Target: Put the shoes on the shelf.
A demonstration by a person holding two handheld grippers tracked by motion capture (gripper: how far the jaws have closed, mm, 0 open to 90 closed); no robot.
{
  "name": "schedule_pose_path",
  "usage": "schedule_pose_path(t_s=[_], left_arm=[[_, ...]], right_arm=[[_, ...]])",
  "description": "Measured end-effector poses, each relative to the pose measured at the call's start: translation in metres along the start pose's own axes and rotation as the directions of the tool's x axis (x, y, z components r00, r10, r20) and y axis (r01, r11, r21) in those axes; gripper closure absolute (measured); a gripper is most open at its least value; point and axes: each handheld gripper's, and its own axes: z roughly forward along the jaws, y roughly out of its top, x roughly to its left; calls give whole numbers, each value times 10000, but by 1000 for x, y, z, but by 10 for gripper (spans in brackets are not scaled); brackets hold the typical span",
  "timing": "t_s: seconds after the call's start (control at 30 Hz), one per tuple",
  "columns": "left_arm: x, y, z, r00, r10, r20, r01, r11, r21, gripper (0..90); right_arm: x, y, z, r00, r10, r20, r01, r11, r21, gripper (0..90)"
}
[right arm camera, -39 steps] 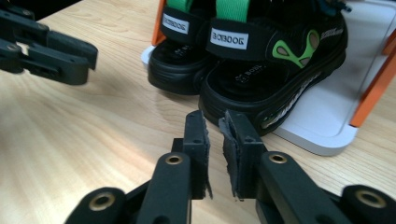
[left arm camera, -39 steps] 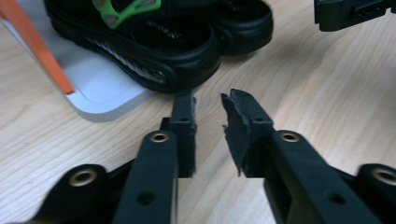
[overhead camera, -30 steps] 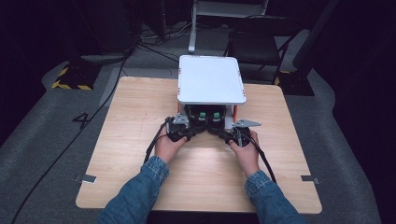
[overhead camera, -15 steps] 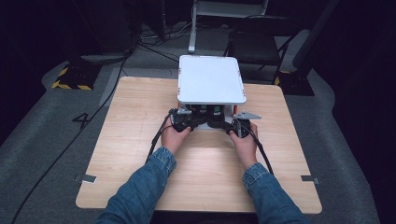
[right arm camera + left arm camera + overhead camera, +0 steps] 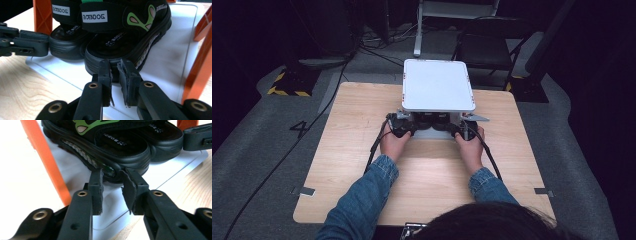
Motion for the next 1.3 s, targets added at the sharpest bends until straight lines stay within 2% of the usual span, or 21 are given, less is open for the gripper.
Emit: schedule_pose_path(t_s=[0.1,0.17,0.3,0.33,0.37,0.47,0.5,0.53,0.57,0.6,0.63,0.73,0.83,0.9,0.97,1.03,1.1,1.13,1.17,1.23,1.3], left_arm=[[-3,-1,-5,10000,-20,45,20,10000,46,645],[-5,-2,-14,10000,31,88,-30,9999,-108,614],[-8,-2,-25,9998,137,134,-134,9997,-217,565],[-12,-2,-32,9996,229,186,-224,9994,-270,550],[-12,-2,-32,9996,229,186,-224,9994,-270,540],[-23,-1,-47,9974,668,263,-661,9975,-253,505],[-23,-1,-47,9974,668,263,-661,9975,-253,496],[-29,0,-57,9955,855,418,-844,9960,-278,481],[-29,0,-57,9955,855,418,-844,9960,-278,472],[-35,2,-68,9933,1055,472,-1039,9940,-355,459],[-35,2,-68,9933,1055,472,-1039,9940,-355,443],[-48,2,-92,9897,1281,633,-1249,9908,-528,398],[-53,1,-106,9883,1392,615,-1361,9893,-523,371],[-55,-2,-121,9847,1674,478,-1652,9852,-461,338],[-53,-6,-135,9826,1800,447,-1784,9832,-378,302],[-46,-15,-156,9883,1464,423,-1452,9889,-312,287],[-43,-17,-161,9896,1406,290,-1399,9898,-262,277],[-39,-22,-169,9916,1285,160,-1283,9917,-115,263],[-39,-22,-169,9916,1285,160,-1283,9917,-115,256],[-33,-31,-181,9933,1152,4,-1152,9933,110,241],[-25,-36,-192,9914,1302,-95,-1299,9912,251,228]], right_arm=[[0,2,4,10000,4,68,-4,10000,15,799],[0,3,3,9998,-38,184,38,10000,1,759],[2,2,-5,10000,43,6,-43,9999,-99,695],[6,5,-18,9999,-108,-19,107,9995,-280,632],[8,6,-22,9999,-150,-30,149,9993,-345,605],[13,12,-42,9992,-401,23,402,9980,-493,535],[13,12,-42,9992,-401,23,402,9980,-493,535],[14,15,-56,9990,-438,-16,436,9971,-629,499],[15,16,-62,9993,-357,-74,351,9970,-687,488],[16,17,-68,9993,-340,-130,330,9968,-734,470],[16,17,-68,9993,-340,-130,330,9968,-734,470],[20,20,-89,9980,-521,-351,501,9973,-538,433],[22,21,-99,9963,-786,-350,772,9962,-393,409],[23,21,-109,9944,-992,-353,982,9947,-294,394],[21,19,-127,9925,-1144,-428,1137,9933,-183,351],[17,16,-139,9930,-1104,-428,1099,9939,-126,326],[14,14,-148,9946,-962,-398,954,9952,-196,311],[7,13,-161,9968,-730,-321,724,9972,-206,292],[7,13,-161,9968,-730,-321,724,9972,-206,292],[1,15,-172,9976,-641,-278,631,9974,-343,264],[-3,14,-178,9981,-564,-265,554,9979,-349,231]])
